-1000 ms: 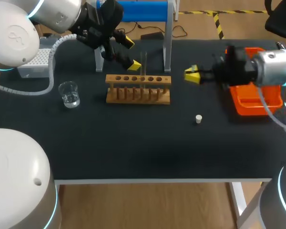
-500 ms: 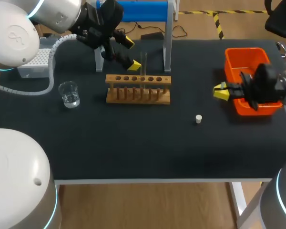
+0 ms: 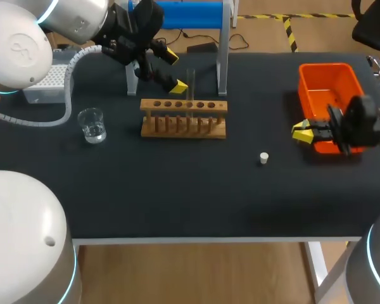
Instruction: Invert the test tube, pick up the pipette, mount the tip to pipette, aspirate from beaker and dispense into the tube, eject the tip, return the pipette, and cap with the stopper.
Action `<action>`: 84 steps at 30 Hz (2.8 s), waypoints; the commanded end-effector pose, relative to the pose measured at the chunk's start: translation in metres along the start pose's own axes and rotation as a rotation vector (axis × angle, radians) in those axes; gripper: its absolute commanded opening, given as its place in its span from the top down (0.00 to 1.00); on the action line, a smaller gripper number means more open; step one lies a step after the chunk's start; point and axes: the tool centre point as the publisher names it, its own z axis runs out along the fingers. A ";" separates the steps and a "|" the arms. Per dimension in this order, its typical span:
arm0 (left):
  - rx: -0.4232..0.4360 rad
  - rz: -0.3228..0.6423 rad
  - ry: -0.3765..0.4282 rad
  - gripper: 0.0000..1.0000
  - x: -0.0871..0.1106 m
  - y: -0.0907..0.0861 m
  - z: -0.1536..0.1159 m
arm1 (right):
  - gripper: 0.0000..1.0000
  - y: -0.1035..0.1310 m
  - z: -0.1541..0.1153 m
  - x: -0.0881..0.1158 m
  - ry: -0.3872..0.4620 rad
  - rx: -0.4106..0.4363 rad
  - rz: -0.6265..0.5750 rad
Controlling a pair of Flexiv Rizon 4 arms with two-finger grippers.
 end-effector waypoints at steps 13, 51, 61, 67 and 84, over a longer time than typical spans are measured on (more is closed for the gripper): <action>-0.004 -0.001 0.002 0.00 0.000 0.000 -0.001 | 1.00 -0.005 -0.002 0.002 0.001 0.027 0.024; -0.092 -0.234 -0.252 0.00 -0.078 0.067 -0.059 | 1.00 -0.005 -0.002 0.002 0.001 0.027 0.024; -0.119 -0.527 -0.666 0.00 -0.135 0.108 -0.100 | 1.00 -0.005 -0.002 0.002 0.001 0.027 0.024; -0.104 -0.618 -0.767 0.00 -0.155 0.117 -0.105 | 1.00 -0.005 -0.002 0.002 0.001 0.027 0.024; -0.060 -0.825 -1.016 0.00 -0.197 0.121 -0.082 | 1.00 -0.005 -0.002 0.002 0.001 0.027 0.024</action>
